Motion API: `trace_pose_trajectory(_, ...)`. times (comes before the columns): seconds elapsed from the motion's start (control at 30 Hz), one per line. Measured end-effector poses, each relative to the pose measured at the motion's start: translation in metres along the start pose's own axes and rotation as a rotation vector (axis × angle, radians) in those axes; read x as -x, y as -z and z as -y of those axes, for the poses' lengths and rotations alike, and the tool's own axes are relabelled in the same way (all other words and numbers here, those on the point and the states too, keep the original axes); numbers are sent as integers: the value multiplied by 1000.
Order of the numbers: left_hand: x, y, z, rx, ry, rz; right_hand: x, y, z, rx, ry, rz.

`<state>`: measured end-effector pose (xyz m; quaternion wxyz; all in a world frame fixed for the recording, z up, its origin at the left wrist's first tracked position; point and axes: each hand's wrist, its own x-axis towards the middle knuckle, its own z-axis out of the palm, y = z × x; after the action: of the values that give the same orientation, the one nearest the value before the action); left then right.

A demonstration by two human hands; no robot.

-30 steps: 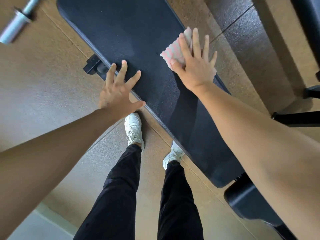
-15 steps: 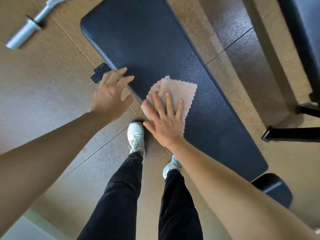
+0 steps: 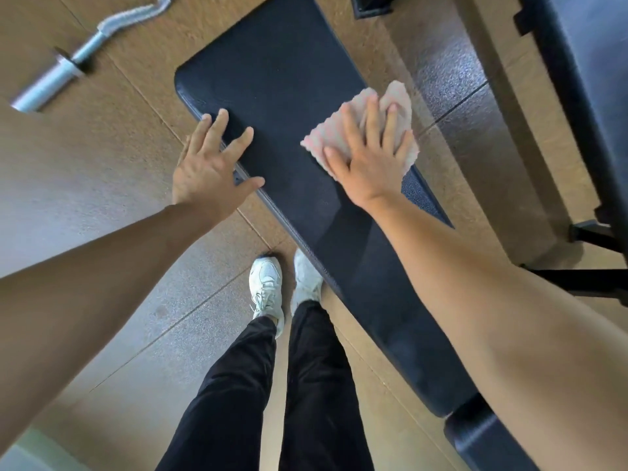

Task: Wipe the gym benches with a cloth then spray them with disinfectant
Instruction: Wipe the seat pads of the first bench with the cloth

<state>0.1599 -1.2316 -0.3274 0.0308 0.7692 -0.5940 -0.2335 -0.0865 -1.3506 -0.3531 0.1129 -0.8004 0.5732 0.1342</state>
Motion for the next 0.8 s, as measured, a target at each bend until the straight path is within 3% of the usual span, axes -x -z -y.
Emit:
trace_pose_trajectory(0.17,-1,-1,0,-12,-8,25,-21,9,12,-55,-80,-35)
trace_pose_trajectory(0.37,0,7,-3,1,5,43,32,-12,60,52,296,-46)
trace_pose_trajectory(0.5,-2,15,8,68,-30,49,59,-21,81,70,452,7)
trace_pose_trajectory(0.8,-21,37,19,113,-14,-79,22,-9,55,15,491,-19)
